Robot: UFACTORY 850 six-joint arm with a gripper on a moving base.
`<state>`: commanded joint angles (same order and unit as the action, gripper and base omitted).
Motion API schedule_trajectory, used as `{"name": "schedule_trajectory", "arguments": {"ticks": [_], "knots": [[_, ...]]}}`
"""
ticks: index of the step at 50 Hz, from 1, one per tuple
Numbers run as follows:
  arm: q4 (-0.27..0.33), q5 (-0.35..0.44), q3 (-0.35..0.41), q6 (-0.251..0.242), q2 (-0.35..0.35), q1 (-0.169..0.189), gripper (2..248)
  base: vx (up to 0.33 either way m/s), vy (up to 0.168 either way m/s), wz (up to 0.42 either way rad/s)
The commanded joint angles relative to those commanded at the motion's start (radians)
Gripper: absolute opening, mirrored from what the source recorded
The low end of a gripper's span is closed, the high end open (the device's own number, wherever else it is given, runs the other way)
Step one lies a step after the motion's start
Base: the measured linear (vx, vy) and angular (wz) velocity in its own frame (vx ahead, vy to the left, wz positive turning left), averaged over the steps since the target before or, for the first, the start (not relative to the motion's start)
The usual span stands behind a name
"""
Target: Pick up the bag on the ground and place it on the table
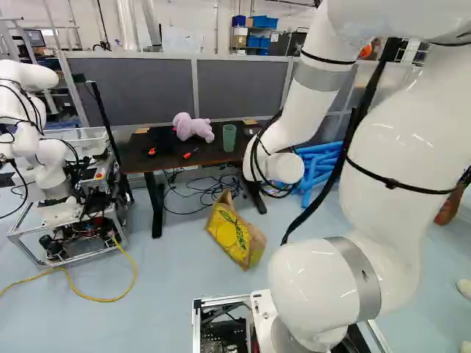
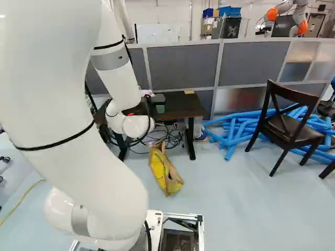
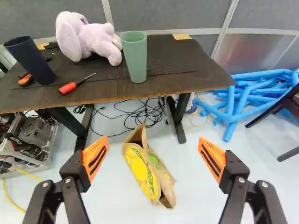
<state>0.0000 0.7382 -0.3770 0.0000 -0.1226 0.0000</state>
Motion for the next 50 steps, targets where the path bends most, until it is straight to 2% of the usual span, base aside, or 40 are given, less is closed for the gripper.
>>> {"name": "schedule_trajectory", "arguments": {"ticks": [50], "knots": [[0.0, -0.166, -0.254, 0.0, -0.334, 0.0, 247, 0.0, 0.0, 0.0]]}}
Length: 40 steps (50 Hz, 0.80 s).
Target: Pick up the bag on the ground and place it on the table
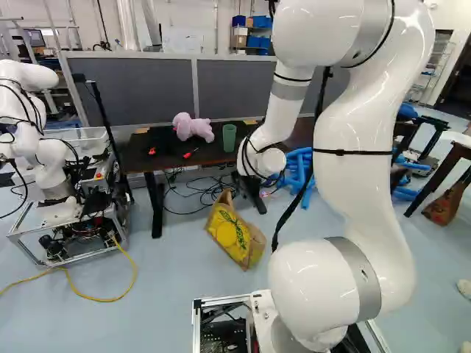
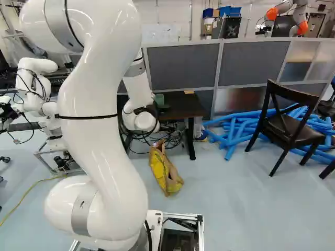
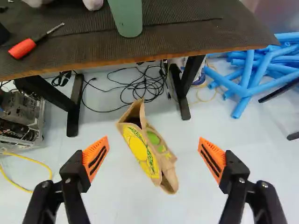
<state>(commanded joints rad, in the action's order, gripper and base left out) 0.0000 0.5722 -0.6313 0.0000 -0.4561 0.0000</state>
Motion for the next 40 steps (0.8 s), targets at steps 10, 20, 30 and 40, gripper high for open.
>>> {"name": "schedule_trajectory", "arguments": {"ticks": [10, 20, 30, 40], "knots": [[0.001, -0.03, -0.053, 0.0, -0.062, 0.0, 247, 0.0, 0.0, 0.0], [0.01, -0.056, -0.106, 0.0, -0.122, 0.0, 247, 0.0, 0.0, 0.0], [0.023, -0.082, -0.16, 0.0, -0.181, 0.0, 247, 0.0, 0.0, 0.0], [0.038, -0.109, -0.214, 0.0, -0.238, 0.0, 247, 0.0, 0.0, 0.0]]}}
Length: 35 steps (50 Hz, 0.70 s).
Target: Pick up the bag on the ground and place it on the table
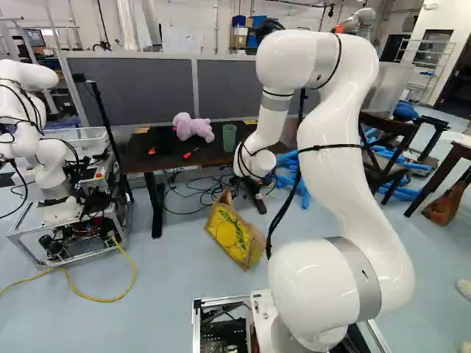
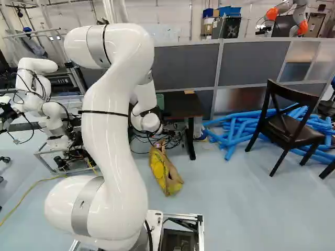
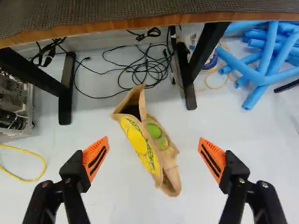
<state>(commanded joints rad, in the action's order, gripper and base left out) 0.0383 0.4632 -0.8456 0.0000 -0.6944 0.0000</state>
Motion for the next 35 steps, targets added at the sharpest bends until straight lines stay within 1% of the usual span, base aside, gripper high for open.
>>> {"name": "schedule_trajectory", "arguments": {"ticks": [19, 35], "knots": [[0.029, -0.065, -0.102, 0.0, -0.106, 0.0, 247, 0.0, 0.0, 0.0], [0.053, -0.11, -0.143, -0.003, -0.166, 0.0, 247, 0.0, 0.0, 0.0]]}}
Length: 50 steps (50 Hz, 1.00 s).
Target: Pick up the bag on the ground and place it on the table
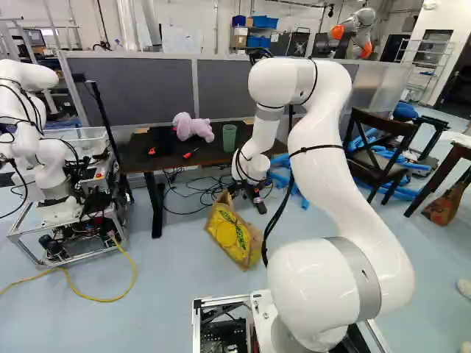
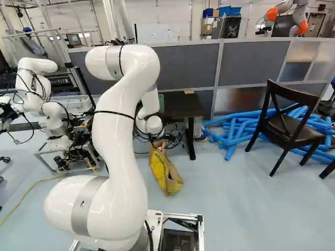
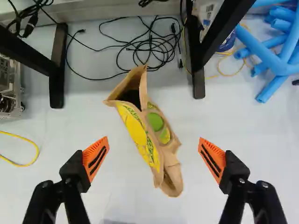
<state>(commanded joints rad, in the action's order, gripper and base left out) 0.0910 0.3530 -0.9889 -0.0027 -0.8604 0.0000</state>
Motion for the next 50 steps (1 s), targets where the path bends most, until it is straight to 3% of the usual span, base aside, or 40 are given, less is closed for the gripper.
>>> {"name": "schedule_trajectory", "arguments": {"ticks": [8, 33, 50], "knots": [[0.008, -0.007, -0.018, -0.055, -0.028, 0.0, 247, 0.0, 0.0, 0.0], [0.012, -0.009, -0.077, -0.307, -0.118, 0.0, 247, 0.0, 0.0, 0.0], [0.012, -0.009, -0.12, -0.332, -0.18, 0.0, 247, 0.0, 0.0, 0.0]]}}
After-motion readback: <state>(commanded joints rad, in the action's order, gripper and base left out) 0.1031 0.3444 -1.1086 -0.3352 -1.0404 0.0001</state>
